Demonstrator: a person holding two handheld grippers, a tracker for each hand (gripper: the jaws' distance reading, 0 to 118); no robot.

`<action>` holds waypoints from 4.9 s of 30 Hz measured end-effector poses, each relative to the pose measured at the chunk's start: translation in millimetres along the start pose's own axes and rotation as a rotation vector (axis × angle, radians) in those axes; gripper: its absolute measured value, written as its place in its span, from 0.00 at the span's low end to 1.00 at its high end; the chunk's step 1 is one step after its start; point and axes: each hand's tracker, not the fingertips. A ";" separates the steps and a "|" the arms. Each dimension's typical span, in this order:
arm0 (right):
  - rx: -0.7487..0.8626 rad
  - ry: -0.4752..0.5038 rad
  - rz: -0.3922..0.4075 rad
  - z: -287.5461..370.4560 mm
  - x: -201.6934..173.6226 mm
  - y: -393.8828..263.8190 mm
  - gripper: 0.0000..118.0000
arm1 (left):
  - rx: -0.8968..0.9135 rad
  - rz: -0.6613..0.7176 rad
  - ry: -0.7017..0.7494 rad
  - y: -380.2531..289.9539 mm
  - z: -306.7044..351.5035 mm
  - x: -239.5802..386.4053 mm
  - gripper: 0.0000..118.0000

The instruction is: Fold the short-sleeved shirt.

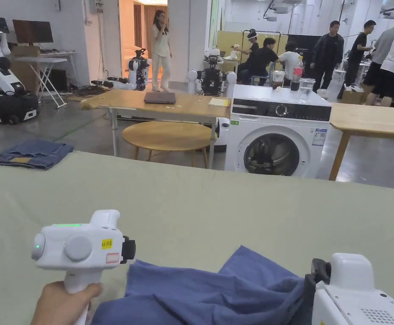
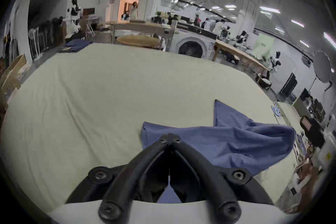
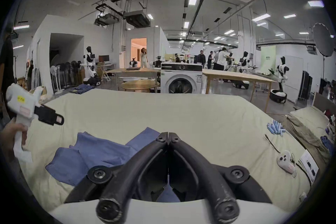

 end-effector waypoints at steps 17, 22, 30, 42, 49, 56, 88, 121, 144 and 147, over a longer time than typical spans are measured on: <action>-0.078 -0.079 0.020 -21.9 37.0 -8.4 0.00 | -0.344 0.012 0.160 9.9 -148.7 -10.3 0.48; -0.100 -0.096 0.009 -19.9 48.8 -14.0 0.00 | -0.326 -0.081 0.048 2.9 -137.8 13.8 0.00; -0.232 -0.092 -0.022 -30.6 92.8 -5.3 0.00 | -0.152 -0.187 0.058 -8.4 -67.7 19.9 0.00; -0.695 -0.035 -0.065 -127.9 131.5 -81.5 0.54 | -0.080 -0.102 0.042 -41.7 -4.0 3.2 0.00; -0.631 0.011 -0.133 -115.2 127.6 -88.5 0.05 | -0.094 -0.119 0.051 -56.4 -0.9 7.8 0.00; -0.402 -0.027 -0.062 -81.8 121.7 -39.1 0.05 | -0.010 -0.099 0.047 -33.3 21.5 3.8 0.00; 0.082 -0.174 0.115 -71.5 117.2 267.9 0.05 | 0.366 -0.023 0.267 217.9 162.8 -59.4 0.00; -0.164 -0.183 0.058 24.8 129.1 31.9 0.05 | 0.251 -0.065 0.189 -47.9 155.1 -70.7 0.00; -0.237 -0.205 0.079 47.5 106.6 -63.9 0.46 | 0.071 0.017 0.270 -160.4 129.3 -91.0 0.30; -0.191 -0.192 0.089 47.0 84.6 -60.4 0.46 | 0.099 0.001 0.239 -155.4 124.8 -78.8 0.32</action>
